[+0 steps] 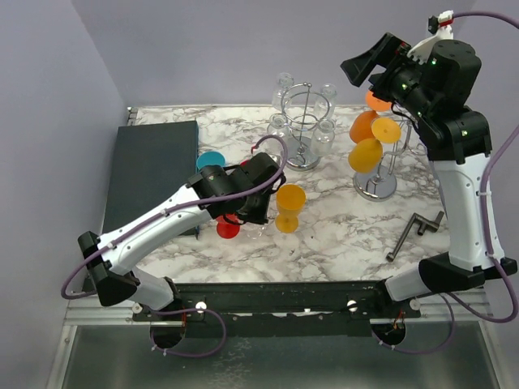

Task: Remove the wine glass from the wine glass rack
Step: Place the wine glass at the center of the board.

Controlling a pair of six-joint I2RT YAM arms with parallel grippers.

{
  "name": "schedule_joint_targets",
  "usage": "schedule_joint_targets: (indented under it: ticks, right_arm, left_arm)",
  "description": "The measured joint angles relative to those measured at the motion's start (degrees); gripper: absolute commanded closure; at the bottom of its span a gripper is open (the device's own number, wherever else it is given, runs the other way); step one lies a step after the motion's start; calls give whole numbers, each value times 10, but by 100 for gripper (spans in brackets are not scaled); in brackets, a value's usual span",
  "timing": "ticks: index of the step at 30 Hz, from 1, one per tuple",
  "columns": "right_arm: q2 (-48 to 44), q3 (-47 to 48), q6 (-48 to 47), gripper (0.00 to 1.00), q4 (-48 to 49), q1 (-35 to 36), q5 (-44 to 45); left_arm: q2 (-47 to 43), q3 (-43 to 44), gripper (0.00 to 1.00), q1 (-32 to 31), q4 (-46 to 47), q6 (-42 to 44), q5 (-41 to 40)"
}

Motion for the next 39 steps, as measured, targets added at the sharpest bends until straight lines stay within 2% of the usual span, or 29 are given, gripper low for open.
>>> schedule_joint_targets:
  ticks: [12, 21, 29, 31, 37, 39]
  right_arm:
    - [75, 72, -2, 0, -13, -26, -22]
    - [100, 71, 3, 0, -13, -94, -88]
    - [97, 37, 4, 0, -10, -115, -116]
    - [97, 31, 4, 0, -10, -116, -119]
    - [95, 26, 4, 0, -9, -120, -124]
    - [93, 26, 4, 0, -9, -120, -124]
  left_arm:
    - [87, -12, 100, -1, 37, 34, -6]
    - [125, -38, 100, 6, 75, 47, 1]
    - [125, -56, 100, 34, 98, 50, 28]
    - [125, -56, 96, 39, 100, 50, 35]
    - [122, -60, 74, 45, 103, 52, 40]
    - [121, -61, 71, 45, 105, 54, 40]
